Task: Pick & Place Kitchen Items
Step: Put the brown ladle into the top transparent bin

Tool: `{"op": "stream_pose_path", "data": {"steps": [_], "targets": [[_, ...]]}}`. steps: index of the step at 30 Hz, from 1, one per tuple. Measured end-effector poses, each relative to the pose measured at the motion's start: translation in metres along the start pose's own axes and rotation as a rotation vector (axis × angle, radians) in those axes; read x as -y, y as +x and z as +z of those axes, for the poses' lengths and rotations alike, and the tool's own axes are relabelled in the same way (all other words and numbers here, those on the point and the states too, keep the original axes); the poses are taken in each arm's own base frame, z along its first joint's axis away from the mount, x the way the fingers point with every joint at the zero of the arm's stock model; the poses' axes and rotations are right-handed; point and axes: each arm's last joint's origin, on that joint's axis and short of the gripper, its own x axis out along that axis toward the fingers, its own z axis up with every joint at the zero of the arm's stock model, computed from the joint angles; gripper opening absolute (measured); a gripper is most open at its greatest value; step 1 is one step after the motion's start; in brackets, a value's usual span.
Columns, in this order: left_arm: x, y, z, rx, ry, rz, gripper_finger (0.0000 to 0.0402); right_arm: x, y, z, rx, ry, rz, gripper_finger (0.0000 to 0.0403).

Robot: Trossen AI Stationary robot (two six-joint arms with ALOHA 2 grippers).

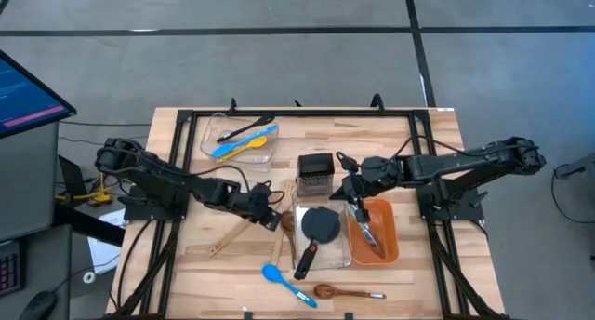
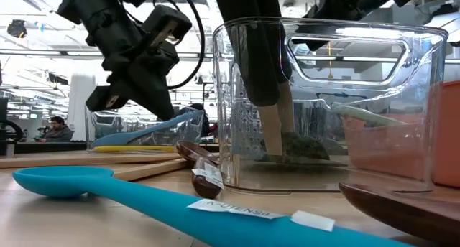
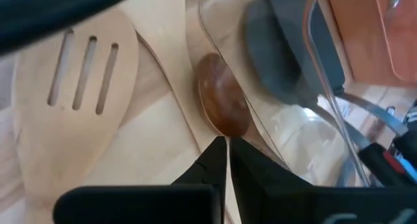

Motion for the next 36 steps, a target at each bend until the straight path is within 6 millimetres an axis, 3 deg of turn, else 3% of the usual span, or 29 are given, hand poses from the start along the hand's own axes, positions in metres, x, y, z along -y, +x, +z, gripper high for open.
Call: {"op": "stream_pose_path", "data": {"steps": [14,19,28,36], "targets": [[-0.006,0.002,0.016,0.064,-0.124,0.027,0.0137,0.0,0.0,-0.003,-0.028,0.0,0.004,0.0],[-0.01,0.013,0.013,0.031,-0.12,0.053,0.0174,-0.001,0.0,-0.003,-0.031,-0.001,0.004,0.0],[-0.014,0.049,0.005,-0.06,-0.123,0.014,0.0168,-0.001,0.0,-0.003,-0.03,-0.002,0.004,0.0],[-0.009,0.058,0.006,-0.04,-0.126,-0.062,0.0147,-0.001,0.0,-0.003,-0.03,-0.007,0.004,0.0]]}}
